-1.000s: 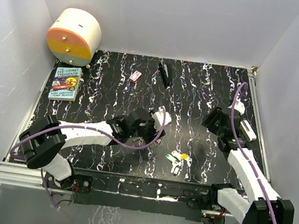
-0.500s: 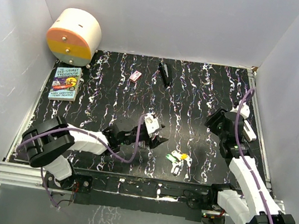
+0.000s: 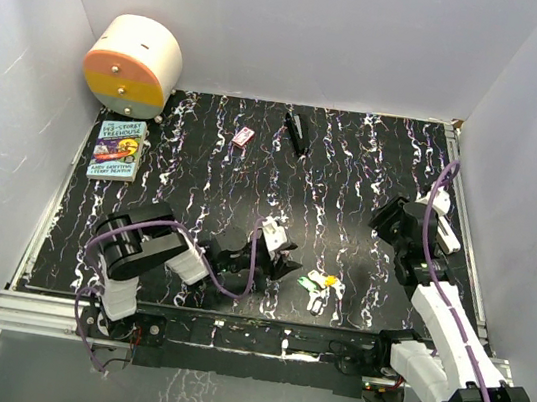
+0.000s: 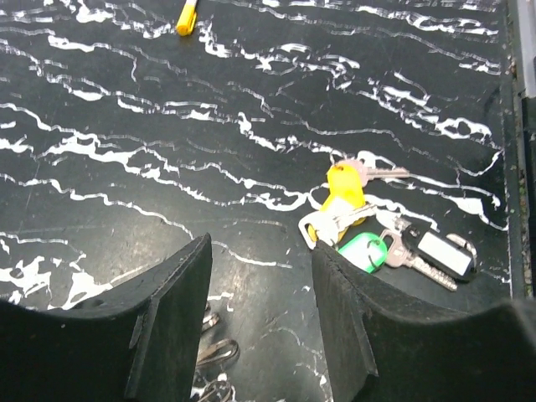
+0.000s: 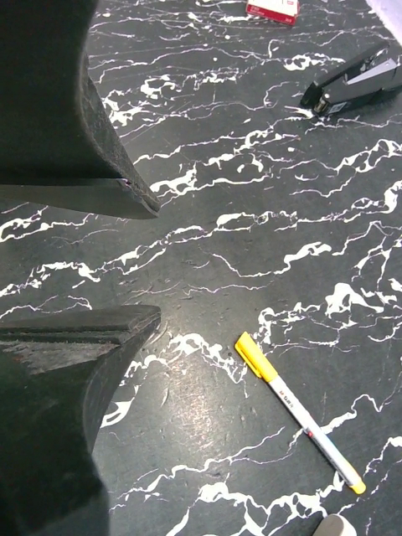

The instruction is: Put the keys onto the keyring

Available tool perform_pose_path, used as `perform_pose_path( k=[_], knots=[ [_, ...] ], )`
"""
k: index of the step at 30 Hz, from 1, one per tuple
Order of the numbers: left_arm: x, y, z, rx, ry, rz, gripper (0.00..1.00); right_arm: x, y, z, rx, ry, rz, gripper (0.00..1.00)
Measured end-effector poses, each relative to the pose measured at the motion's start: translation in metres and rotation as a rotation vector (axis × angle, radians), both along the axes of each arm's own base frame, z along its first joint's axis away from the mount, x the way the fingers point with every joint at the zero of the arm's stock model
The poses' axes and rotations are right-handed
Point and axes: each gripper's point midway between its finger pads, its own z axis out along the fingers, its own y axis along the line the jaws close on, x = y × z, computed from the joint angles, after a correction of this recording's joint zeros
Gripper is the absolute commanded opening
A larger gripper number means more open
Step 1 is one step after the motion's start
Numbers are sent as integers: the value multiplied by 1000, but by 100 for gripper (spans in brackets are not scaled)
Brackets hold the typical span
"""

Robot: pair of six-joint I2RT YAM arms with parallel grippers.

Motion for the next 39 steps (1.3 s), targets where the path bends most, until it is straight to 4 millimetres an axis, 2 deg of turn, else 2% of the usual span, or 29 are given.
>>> perform_pose_path(
  k=[6, 15, 24, 34, 39],
  knots=[
    [-7, -12, 7, -42, -20, -18, 50, -2, 0, -8, 1, 22, -2, 51],
    [-27, -29, -18, -18, -9, -53, 50, -6, 0, -20, 5, 52, -1, 51],
    [-20, -39, -8, -61, -37, -30, 51, -6, 2, -23, 10, 59, 2, 48],
    [-15, -42, -34, -20, -20, -1, 51, -7, 2, -28, 10, 73, 1, 48],
    [-14, -43, -37, -18, -22, 13, 51, -7, 1, -28, 10, 73, 1, 47]
  ],
)
